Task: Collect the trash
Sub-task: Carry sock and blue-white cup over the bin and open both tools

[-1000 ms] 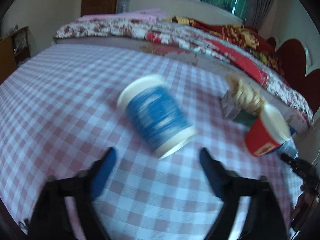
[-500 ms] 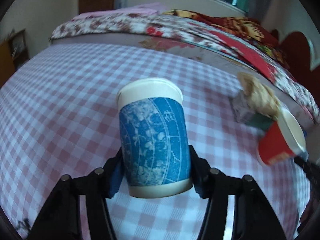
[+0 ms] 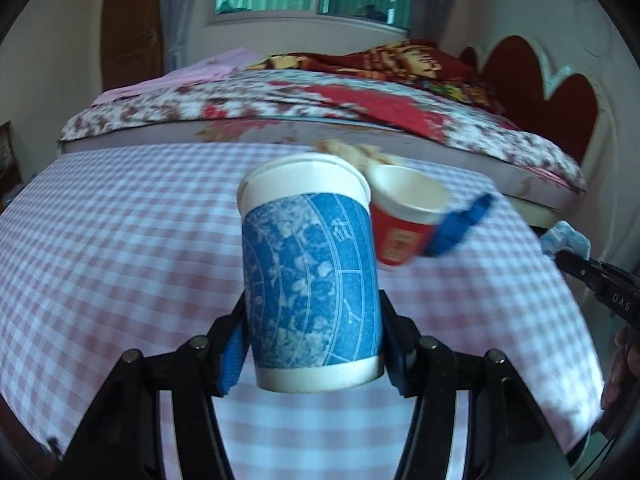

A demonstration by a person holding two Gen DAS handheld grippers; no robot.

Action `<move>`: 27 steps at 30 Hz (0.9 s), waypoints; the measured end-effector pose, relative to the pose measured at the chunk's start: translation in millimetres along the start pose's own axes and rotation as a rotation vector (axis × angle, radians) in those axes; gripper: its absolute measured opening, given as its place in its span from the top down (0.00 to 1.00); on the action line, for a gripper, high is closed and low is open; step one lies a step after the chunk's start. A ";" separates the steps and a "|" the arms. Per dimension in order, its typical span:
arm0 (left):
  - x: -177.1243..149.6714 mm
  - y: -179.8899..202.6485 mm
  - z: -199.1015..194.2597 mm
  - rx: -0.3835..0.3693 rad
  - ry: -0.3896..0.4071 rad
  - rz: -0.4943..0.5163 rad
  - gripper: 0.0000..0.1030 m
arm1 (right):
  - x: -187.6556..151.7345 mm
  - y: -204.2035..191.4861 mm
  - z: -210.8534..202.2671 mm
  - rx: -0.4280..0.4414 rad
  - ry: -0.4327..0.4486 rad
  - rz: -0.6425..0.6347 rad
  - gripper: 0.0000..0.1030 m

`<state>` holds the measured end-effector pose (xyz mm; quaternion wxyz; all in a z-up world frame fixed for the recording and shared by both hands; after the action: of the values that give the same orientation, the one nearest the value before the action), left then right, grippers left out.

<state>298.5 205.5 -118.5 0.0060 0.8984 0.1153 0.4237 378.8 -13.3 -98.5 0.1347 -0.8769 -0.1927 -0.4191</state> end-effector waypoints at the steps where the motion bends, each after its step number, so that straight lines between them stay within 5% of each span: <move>1: -2.1 9.0 -2.9 -0.010 0.002 0.014 0.44 | -2.7 2.5 -6.6 -0.003 0.007 0.003 0.83; 27: -70.1 239.0 -72.7 -0.287 0.027 0.315 0.44 | -94.4 117.5 -177.5 -0.178 0.156 0.206 0.83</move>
<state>248.2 -48.3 -99.3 0.0659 0.8895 -0.0880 0.4436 256.3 -209.7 -72.9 0.1132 -0.8654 -0.0528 -0.4852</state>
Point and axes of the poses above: each gripper's, at about its wrist camera, not at the fingertips, and z roughly the way its jaws point, y to its right, x to its top, the point moved 10 cm from there along z, roughly the way its jaws point
